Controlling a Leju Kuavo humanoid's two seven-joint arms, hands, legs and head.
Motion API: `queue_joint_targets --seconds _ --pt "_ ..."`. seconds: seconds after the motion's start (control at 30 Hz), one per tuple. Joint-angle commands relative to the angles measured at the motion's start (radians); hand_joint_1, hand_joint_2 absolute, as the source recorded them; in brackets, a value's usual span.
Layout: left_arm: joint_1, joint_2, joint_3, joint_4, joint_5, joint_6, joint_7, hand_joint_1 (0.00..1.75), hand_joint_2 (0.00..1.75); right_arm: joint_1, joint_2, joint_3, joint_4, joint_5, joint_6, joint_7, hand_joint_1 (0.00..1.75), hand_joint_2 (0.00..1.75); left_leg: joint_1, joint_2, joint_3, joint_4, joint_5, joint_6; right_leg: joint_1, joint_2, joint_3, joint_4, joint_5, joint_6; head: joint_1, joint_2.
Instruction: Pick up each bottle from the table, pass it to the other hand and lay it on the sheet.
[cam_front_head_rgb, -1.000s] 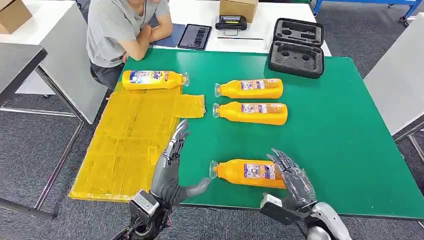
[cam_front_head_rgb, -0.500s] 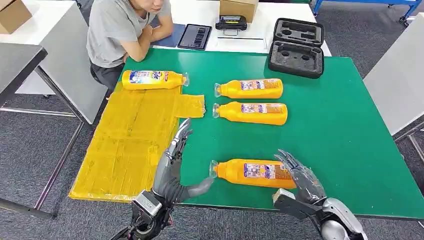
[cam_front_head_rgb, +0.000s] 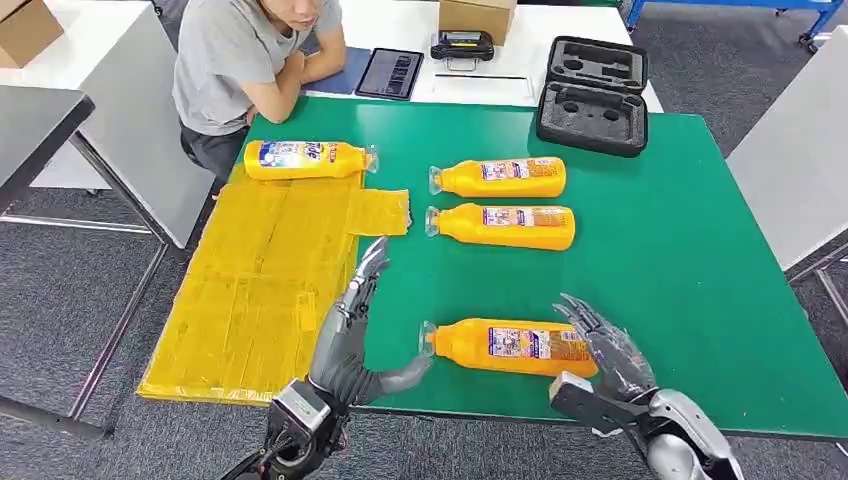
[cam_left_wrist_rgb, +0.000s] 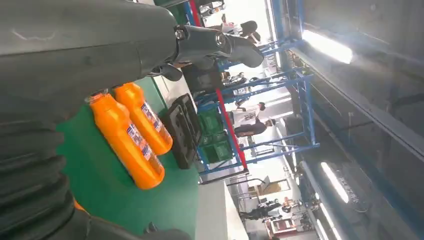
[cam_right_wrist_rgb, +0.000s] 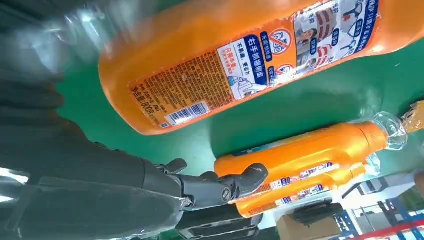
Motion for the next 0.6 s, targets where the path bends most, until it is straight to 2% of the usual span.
queue_joint_targets --seconds 0.03,0.3,0.6 --pt "-0.051 0.002 -0.04 0.081 0.005 -0.003 0.003 0.0 1.75 -0.036 -0.006 0.035 0.063 0.0 -0.013 -0.003 0.0 1.75 0.001 0.0 0.006 -0.001 -0.002 -0.002 0.001 0.0 0.006 -0.001 -0.002 -0.002 0.0 0.0" --pt "-0.052 0.001 -0.043 0.087 0.008 -0.009 0.003 0.0 1.75 -0.049 -0.02 0.029 0.09 -0.015 -0.004 -0.004 0.0 1.75 0.001 0.001 0.003 -0.001 -0.001 -0.001 0.001 0.001 0.003 -0.001 0.0 -0.001 0.0 0.0" --pt "-0.058 0.004 -0.043 0.09 0.011 -0.013 0.003 0.0 1.75 -0.084 -0.011 0.036 0.145 -0.061 0.027 -0.016 0.0 1.75 0.001 0.001 0.006 -0.001 -0.002 -0.002 0.001 0.002 0.006 -0.002 -0.001 -0.002 0.0 0.0"
